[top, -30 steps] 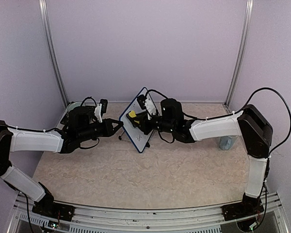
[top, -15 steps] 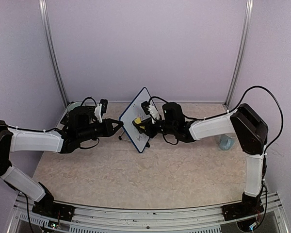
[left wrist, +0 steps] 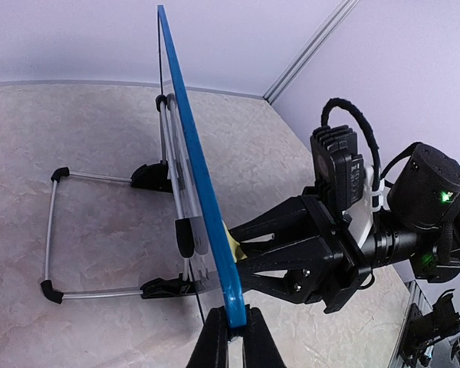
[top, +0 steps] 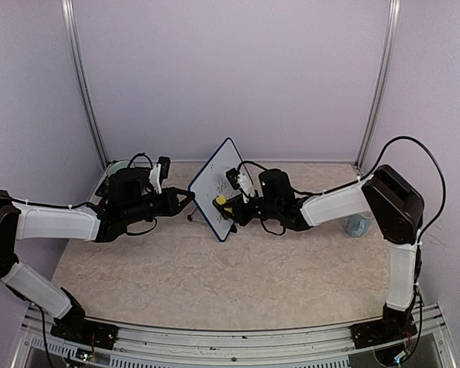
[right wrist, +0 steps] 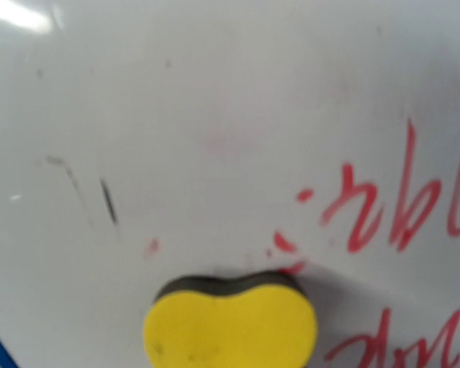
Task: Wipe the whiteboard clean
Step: Erase the whiteboard at the center of the board.
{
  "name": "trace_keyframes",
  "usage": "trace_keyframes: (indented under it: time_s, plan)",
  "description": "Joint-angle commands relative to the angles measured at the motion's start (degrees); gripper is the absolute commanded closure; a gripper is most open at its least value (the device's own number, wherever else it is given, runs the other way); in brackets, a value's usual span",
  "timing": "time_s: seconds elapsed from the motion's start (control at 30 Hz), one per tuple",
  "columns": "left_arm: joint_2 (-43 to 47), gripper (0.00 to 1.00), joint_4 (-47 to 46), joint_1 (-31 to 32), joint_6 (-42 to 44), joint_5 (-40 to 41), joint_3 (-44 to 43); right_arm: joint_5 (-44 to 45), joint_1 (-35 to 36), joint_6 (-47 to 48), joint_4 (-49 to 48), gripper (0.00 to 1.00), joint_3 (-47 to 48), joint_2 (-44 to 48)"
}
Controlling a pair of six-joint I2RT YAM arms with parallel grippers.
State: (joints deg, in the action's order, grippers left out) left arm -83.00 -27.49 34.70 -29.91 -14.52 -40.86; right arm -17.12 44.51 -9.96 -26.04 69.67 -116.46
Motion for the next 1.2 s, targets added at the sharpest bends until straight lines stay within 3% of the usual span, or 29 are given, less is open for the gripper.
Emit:
trace_keyframes:
  time_s: [0.0,0.37,0.77,1.17]
  plan:
    - [0.4,0.95,-1.5,0.5,-0.4,-1.7,0.0,-0.3,0.6,-0.7,1.3,0.92,-2.3,-1.4]
    - [-0.2,0.95,-1.8,0.5,-0.6,-2.0,-0.1,0.3,0.4,0.0,0.3,0.93,-3.7,3.3]
    - [0.3,0.95,-1.4,0.5,-0.4,-1.6,0.0,1.9,0.4,1.2,5.1,0.93,9.1,-0.6]
    - [-0.1,0.95,-1.6,0.6,-0.5,-2.1,-0.1,-1.6,1.8,-0.1,2.9,0.93,2.9,-2.3]
